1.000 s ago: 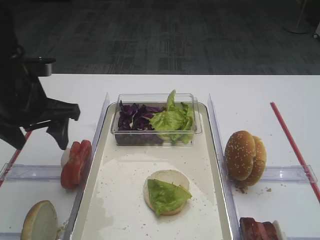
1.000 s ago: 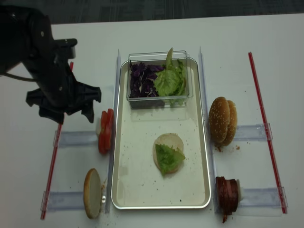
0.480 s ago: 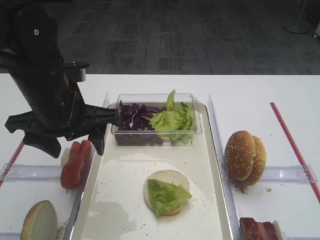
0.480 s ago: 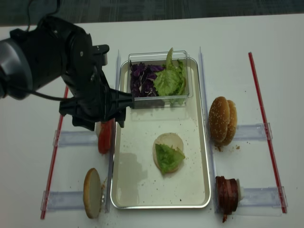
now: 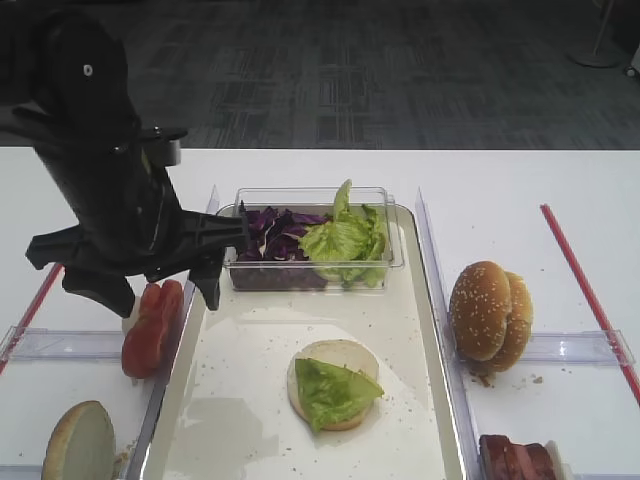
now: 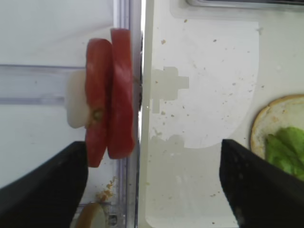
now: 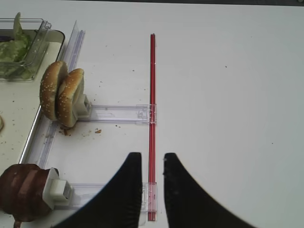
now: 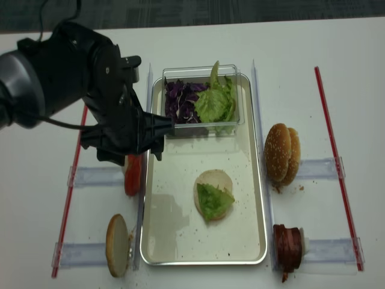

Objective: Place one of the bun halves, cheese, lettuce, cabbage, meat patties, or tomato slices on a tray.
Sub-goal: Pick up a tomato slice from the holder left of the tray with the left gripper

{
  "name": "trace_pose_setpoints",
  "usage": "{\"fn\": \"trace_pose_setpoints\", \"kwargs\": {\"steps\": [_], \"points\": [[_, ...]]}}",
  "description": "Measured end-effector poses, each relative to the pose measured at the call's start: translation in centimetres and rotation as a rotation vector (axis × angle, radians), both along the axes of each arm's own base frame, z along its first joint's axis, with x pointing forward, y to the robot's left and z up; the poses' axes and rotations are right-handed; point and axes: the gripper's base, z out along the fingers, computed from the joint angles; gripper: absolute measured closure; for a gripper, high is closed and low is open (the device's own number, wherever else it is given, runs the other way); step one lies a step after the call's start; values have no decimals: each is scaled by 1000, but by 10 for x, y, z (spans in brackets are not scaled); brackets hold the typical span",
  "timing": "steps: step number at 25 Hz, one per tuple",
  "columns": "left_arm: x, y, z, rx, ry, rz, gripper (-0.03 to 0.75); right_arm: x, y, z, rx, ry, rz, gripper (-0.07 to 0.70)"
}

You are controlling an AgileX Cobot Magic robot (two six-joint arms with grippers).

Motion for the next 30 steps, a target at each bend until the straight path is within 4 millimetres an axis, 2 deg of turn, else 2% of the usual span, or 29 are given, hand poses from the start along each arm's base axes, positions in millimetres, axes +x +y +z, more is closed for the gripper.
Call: {"fn": "trace_pose_setpoints", "kwargs": {"steps": [4, 9, 20, 24, 30], "points": [[8, -7, -14, 14, 36, -16, 190, 0, 0, 0, 0, 0, 0, 483], [18, -13, -17, 16, 32, -37, 190, 0, 0, 0, 0, 0, 0, 521], [27, -13, -37, 85, 59, -71, 195, 0, 0, 0, 0, 0, 0, 591], [27, -13, -38, 88, 62, -72, 245, 0, 0, 0, 0, 0, 0, 593], [28, -14, -39, 87, 60, -72, 366, 0, 0, 0, 0, 0, 0, 594]]}}
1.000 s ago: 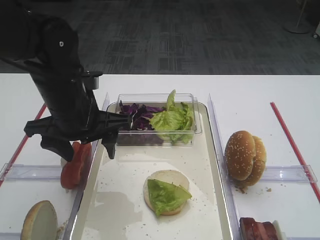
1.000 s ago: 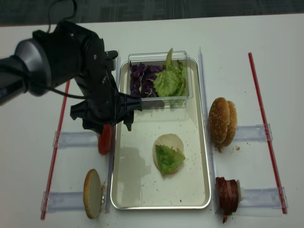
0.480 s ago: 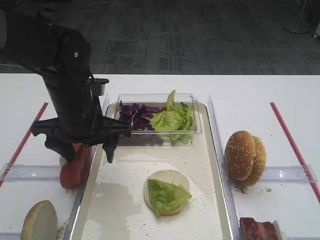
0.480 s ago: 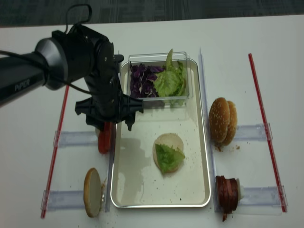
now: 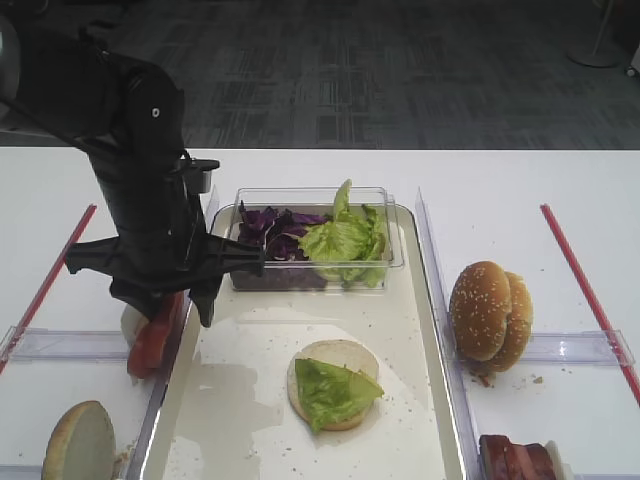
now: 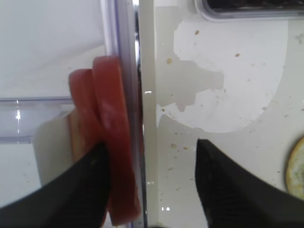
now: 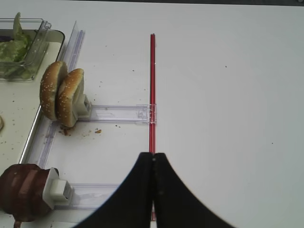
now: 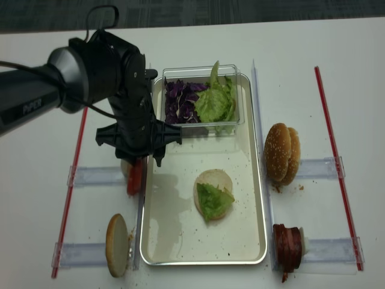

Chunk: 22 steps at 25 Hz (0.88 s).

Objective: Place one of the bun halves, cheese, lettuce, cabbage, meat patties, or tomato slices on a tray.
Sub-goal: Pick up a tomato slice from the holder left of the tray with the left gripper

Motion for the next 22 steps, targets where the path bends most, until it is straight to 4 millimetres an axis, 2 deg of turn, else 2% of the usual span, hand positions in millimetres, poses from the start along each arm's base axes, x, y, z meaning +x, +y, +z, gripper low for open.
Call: {"fn": "trace_pose_setpoints", "kwargs": {"steps": [7, 14, 22], "points": [[2, 0, -4, 10, 1, -5, 534, 0, 0, 0, 0, 0, 0, 594], [2, 1, -4, 23, -5, -14, 661, 0, 0, 0, 0, 0, 0, 594], [2, 2, -4, 30, -7, -18, 678, 0, 0, 0, 0, 0, 0, 595]]}}
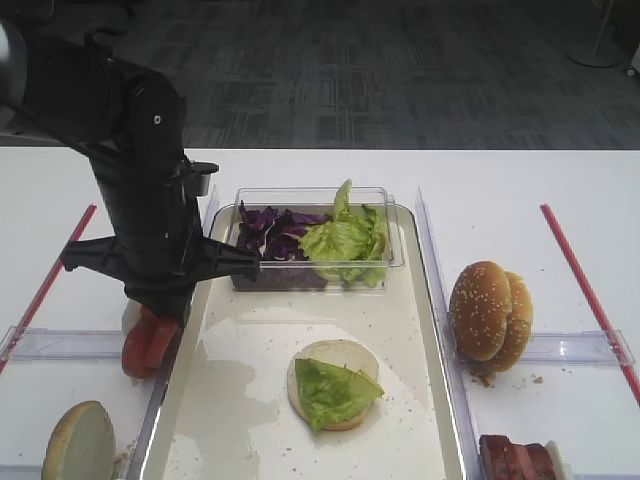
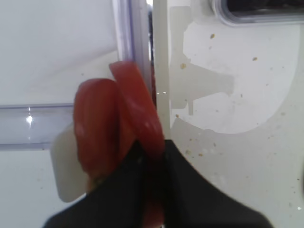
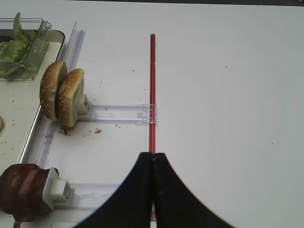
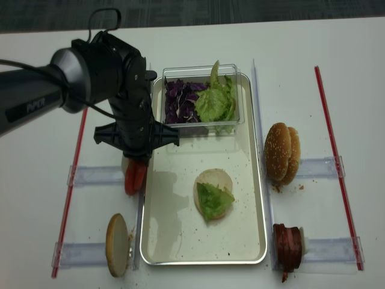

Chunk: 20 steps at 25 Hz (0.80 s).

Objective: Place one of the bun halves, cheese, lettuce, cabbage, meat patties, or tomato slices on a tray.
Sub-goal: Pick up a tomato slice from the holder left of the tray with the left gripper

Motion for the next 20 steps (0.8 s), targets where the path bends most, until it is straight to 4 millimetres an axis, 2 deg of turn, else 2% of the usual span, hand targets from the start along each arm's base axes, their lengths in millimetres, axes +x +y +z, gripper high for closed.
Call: {"fn": "trace_pose_setpoints", "kwargs": {"steps": [10, 17, 20], "points": [[-8, 8, 27, 29, -24, -10, 680, 0, 0, 0, 0, 2, 0, 595], [-20, 15, 61, -1, -92, -6, 680, 0, 0, 0, 0, 2, 0, 595], [-24, 17, 68, 4, -86, -3, 681, 0, 0, 0, 0, 2, 0, 595]]}}
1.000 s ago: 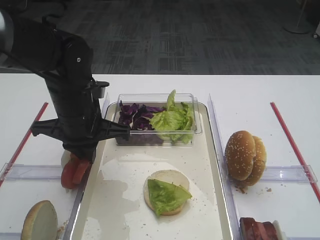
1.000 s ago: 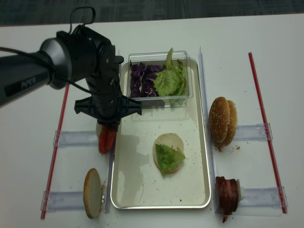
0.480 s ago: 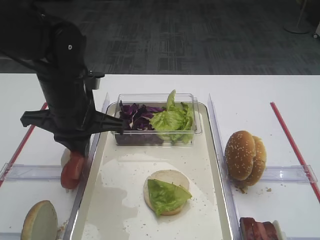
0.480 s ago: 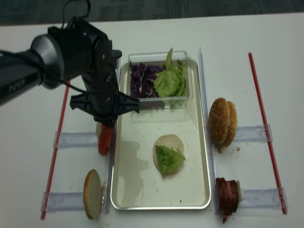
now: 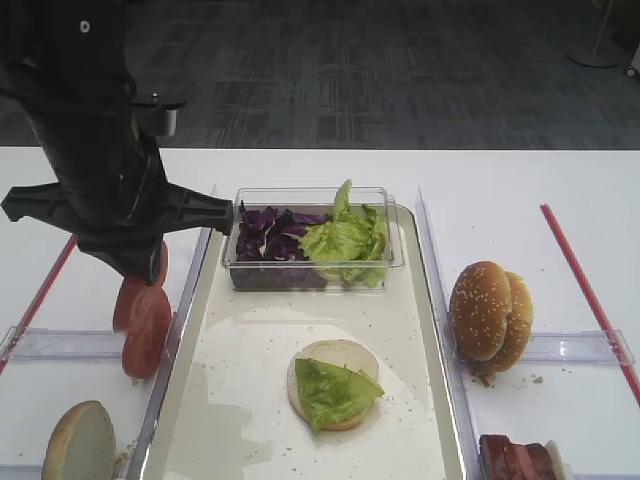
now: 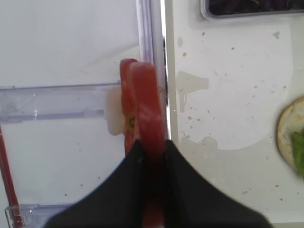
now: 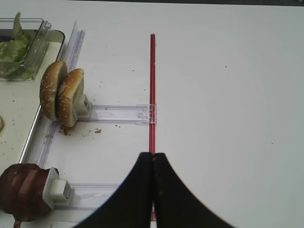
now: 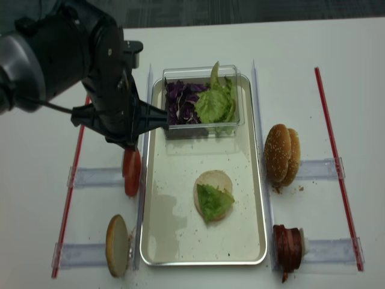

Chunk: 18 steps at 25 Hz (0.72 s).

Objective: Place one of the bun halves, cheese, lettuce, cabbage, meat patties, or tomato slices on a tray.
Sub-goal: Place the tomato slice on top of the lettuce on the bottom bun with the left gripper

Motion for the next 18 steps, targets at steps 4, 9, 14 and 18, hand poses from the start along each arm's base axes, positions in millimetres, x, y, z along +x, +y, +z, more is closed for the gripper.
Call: {"fn": "trace_pose_setpoints", "kwargs": {"steps": [4, 9, 14, 18], "points": [[-3, 0, 1, 3, 29, -16, 681, 0, 0, 0, 0, 0, 0, 595], [-9, -9, 0, -86, 87, -138, 681, 0, 0, 0, 0, 0, 0, 595], [-16, -24, 2, -243, 138, -268, 681, 0, 0, 0, 0, 0, 0, 595], [-20, -38, 7, -402, 141, -362, 682, 0, 0, 0, 0, 0, 0, 595]]}}
